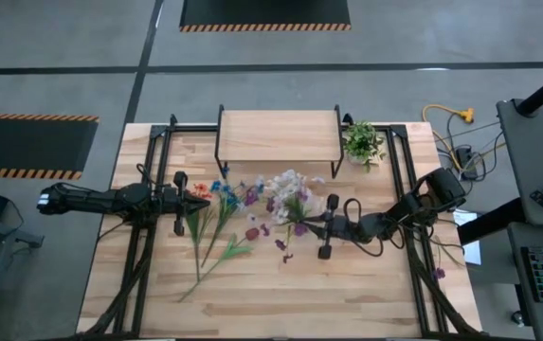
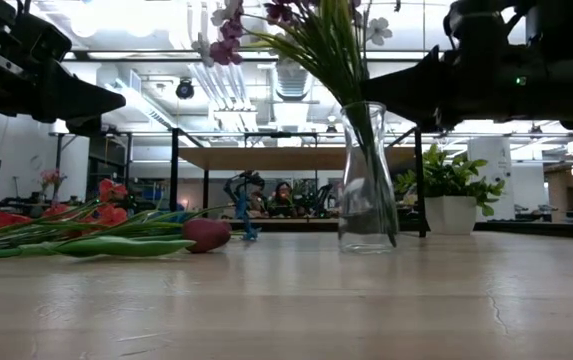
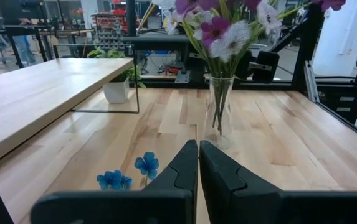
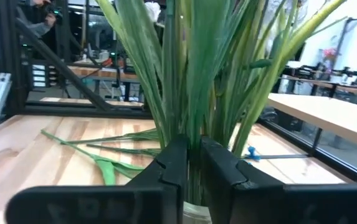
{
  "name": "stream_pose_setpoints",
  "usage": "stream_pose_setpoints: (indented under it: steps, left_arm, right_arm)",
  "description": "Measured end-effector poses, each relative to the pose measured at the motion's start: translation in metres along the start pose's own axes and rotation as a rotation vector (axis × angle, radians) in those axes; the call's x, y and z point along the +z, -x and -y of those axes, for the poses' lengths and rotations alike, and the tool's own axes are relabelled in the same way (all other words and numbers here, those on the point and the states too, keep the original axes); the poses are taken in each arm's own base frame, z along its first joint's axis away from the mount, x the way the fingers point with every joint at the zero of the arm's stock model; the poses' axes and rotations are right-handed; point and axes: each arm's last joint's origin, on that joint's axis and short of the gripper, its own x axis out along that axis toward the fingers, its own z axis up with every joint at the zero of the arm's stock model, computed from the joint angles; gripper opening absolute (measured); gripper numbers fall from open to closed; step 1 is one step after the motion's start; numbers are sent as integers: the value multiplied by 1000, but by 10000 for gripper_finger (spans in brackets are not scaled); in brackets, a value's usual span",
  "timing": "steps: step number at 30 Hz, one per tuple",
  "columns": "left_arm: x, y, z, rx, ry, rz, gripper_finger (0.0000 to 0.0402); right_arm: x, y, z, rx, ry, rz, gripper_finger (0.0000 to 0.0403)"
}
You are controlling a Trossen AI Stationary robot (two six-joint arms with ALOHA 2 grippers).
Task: Pick and place flowers into a vace then onto a shelf
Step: Put the white flowers into the transparent vase
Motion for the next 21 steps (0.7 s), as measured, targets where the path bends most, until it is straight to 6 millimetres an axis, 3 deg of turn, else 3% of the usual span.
stream_pose_setpoints:
  steps: [13, 21]
  left_arm:
    - [0, 0, 0, 0, 0, 1, 0]
    - [0, 0, 0, 0, 0, 1, 0]
  right_arm:
    - [2, 0, 0, -29, -12, 3, 180]
    - [18, 3, 4, -35, -21, 14, 220]
